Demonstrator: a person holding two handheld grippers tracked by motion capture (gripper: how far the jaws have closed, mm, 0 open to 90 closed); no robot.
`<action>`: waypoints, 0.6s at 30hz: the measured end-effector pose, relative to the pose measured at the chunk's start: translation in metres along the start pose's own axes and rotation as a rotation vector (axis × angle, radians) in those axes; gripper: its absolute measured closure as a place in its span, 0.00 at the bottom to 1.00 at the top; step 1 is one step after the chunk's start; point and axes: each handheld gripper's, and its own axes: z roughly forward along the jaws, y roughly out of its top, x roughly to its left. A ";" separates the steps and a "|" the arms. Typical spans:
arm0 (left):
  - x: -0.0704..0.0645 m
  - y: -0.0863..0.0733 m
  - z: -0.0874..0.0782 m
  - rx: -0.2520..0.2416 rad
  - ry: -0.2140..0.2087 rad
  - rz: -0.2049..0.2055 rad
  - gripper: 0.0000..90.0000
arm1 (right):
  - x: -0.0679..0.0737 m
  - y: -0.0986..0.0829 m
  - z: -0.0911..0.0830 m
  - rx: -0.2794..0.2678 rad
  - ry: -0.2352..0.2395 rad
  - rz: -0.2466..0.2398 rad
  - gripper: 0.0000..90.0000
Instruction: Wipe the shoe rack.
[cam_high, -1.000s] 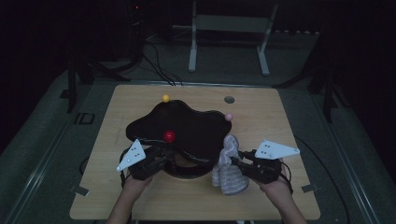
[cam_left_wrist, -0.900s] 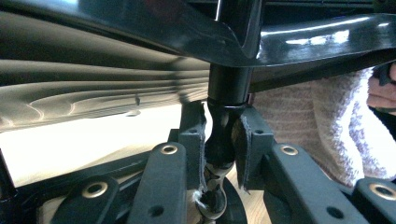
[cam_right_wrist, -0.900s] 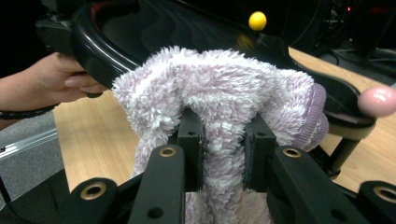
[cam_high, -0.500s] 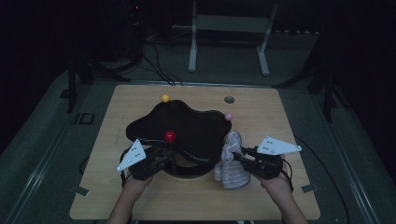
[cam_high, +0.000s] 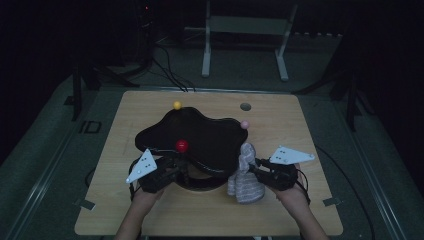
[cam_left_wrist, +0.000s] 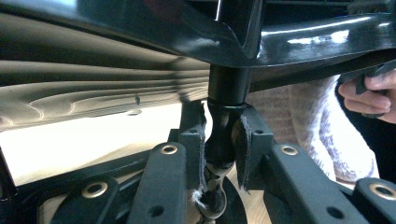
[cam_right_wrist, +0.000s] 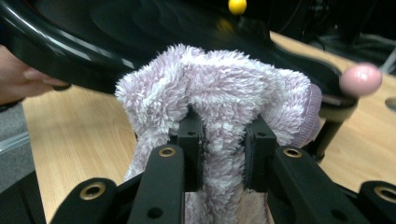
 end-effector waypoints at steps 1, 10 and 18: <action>0.000 0.000 0.000 -0.001 0.000 -0.001 0.84 | 0.000 0.000 0.000 0.000 0.000 0.000 0.82; 0.000 0.000 0.001 0.000 -0.008 0.002 0.84 | -0.005 0.008 0.000 -0.005 -0.018 -0.020 0.81; -0.001 0.000 0.002 0.002 -0.009 0.000 0.84 | -0.012 0.005 0.001 -0.016 -0.020 0.018 0.81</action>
